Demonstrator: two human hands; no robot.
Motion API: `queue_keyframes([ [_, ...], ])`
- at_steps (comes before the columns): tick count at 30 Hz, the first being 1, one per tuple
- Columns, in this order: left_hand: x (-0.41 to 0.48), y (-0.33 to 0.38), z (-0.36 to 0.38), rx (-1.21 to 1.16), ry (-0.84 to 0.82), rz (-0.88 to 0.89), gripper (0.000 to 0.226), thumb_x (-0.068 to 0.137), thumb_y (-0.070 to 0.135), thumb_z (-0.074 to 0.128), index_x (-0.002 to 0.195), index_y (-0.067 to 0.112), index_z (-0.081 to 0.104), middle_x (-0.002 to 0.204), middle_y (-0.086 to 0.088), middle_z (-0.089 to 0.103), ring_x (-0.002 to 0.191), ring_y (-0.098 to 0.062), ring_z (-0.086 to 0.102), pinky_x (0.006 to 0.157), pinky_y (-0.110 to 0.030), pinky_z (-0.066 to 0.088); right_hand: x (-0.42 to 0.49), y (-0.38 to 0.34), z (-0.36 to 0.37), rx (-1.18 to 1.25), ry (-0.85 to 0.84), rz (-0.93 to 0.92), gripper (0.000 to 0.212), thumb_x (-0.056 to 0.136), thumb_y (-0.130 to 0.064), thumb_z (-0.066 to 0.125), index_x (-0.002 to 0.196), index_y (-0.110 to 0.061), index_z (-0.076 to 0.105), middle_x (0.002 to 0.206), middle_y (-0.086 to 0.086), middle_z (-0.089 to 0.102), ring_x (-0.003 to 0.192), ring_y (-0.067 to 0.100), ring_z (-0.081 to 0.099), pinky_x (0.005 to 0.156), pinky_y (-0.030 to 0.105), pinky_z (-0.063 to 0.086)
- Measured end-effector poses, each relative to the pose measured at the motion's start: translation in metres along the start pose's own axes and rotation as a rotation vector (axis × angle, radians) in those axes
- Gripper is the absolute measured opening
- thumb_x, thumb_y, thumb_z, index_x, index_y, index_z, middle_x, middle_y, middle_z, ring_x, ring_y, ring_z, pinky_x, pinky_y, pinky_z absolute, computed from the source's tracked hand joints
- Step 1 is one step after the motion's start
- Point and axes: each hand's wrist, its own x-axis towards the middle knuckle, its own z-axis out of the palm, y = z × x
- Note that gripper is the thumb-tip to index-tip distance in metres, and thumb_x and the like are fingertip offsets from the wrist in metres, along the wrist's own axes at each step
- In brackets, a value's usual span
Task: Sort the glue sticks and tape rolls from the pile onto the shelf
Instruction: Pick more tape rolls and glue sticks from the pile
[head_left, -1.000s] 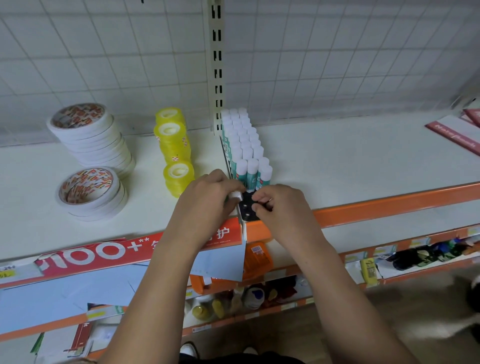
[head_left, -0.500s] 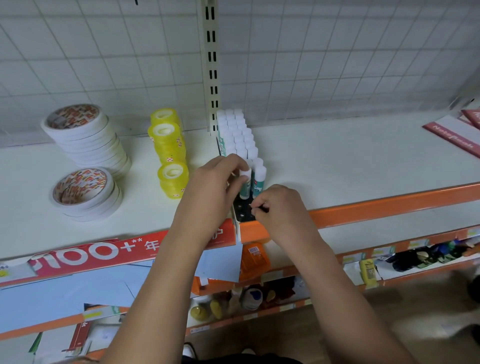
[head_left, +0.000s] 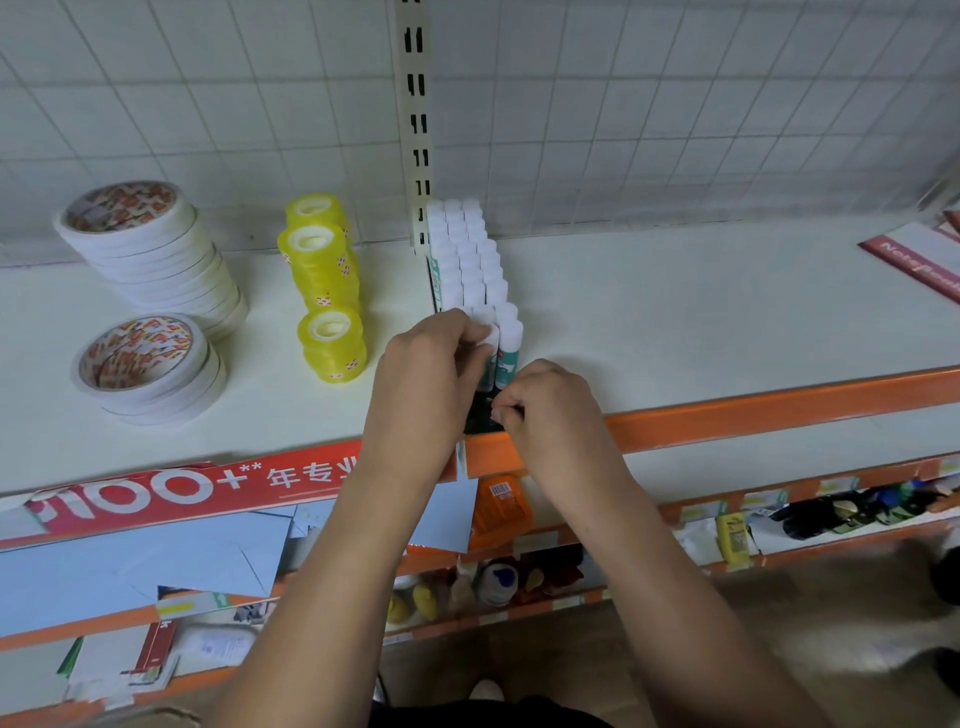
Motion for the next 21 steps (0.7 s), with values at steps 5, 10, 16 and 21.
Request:
queue_keyframes([
  [5,-0.003,0.004,0.002,-0.025,0.048,-0.047,0.005,0.085,0.013,0.071,0.09,0.011,0.069,0.087,0.003,0.073,0.077,-0.014,0.068,0.071,-0.033,0.054,-0.002,0.003,0.003,0.032,0.028,-0.014,0.02,0.092,-0.004,0.054,0.085,-0.001,0.073,0.097,0.008,0.062,0.084,0.018,0.062,0.08,0.033,0.05],
  [10,-0.004,0.004,0.0,-0.02,0.043,-0.079,0.017,0.085,0.009,0.07,0.1,0.012,0.066,0.09,0.008,0.07,0.082,-0.009,0.068,0.075,-0.025,0.055,-0.006,0.004,0.003,0.108,0.069,-0.036,0.013,0.09,-0.009,0.063,0.095,-0.011,0.075,0.1,0.004,0.065,0.087,0.015,0.062,0.08,0.029,0.052],
  [16,-0.017,-0.007,-0.031,0.012,-0.009,-0.14,0.011,0.087,0.017,0.068,0.098,0.018,0.067,0.085,0.015,0.068,0.072,-0.003,0.065,0.068,-0.024,0.052,-0.018,-0.015,-0.013,0.15,0.194,-0.092,0.01,0.088,-0.021,0.066,0.096,-0.024,0.073,0.091,-0.005,0.066,0.081,0.01,0.06,0.073,0.029,0.052],
  [21,-0.033,-0.022,-0.099,0.118,0.075,-0.157,0.012,0.089,0.031,0.064,0.099,0.027,0.068,0.092,0.018,0.068,0.074,-0.003,0.063,0.063,-0.028,0.05,-0.007,-0.08,0.001,0.201,0.032,-0.264,0.015,0.096,-0.022,0.055,0.101,-0.022,0.069,0.092,-0.002,0.067,0.085,0.016,0.063,0.075,0.038,0.052],
])
